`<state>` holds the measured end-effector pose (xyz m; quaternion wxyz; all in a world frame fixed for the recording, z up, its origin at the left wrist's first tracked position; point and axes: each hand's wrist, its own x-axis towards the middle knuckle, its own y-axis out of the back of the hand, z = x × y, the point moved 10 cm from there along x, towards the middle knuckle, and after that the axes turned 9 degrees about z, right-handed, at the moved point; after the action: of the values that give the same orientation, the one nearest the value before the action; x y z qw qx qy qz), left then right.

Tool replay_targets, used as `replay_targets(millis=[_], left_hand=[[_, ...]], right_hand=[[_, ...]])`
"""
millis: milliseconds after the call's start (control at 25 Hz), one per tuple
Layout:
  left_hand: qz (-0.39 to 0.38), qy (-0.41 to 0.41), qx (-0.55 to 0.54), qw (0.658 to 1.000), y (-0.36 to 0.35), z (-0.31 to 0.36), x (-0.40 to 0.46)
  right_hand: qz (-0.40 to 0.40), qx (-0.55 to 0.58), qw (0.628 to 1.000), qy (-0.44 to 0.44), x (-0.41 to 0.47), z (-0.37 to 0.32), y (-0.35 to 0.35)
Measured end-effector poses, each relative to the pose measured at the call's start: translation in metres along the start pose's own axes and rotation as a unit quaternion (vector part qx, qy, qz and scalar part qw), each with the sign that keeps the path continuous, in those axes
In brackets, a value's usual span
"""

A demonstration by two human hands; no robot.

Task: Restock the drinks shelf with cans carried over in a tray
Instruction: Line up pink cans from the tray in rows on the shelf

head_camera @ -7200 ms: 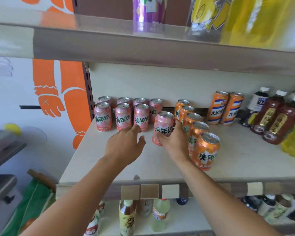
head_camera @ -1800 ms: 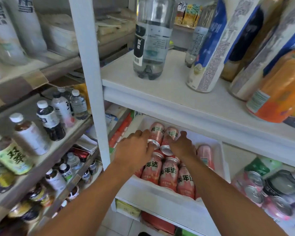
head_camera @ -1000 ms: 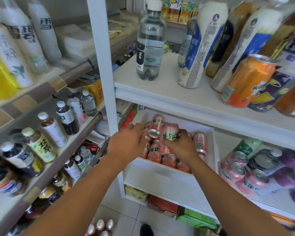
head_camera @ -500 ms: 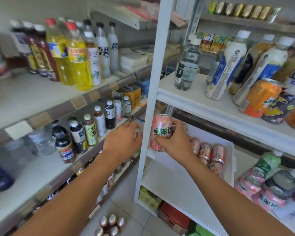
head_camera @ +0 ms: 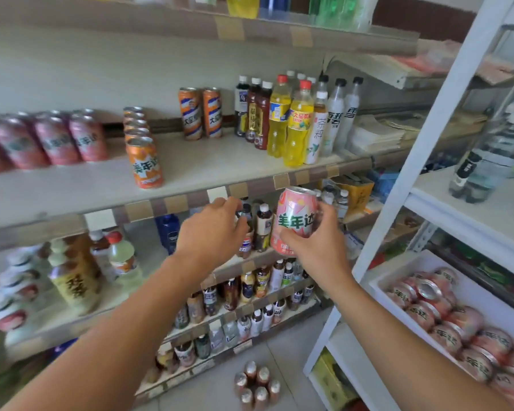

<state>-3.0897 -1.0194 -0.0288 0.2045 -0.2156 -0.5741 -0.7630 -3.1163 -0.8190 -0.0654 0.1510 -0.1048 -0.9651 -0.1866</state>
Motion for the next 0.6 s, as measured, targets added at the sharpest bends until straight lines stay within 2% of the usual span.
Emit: replay_targets(millis=[320,600], left_hand=[[0.056,0.115,0.061,0.990,0.092,-0.130,-0.022],[0.086,0.169,0.087,0.978,0.143,-0.269,-0.031]], right_hand=[[-0.093,0.005,0.993,0.071,-0.025,-0.088,-0.121],[-0.143,0.000,0.982,0.119,-0.036,-0.157,-0.249]])
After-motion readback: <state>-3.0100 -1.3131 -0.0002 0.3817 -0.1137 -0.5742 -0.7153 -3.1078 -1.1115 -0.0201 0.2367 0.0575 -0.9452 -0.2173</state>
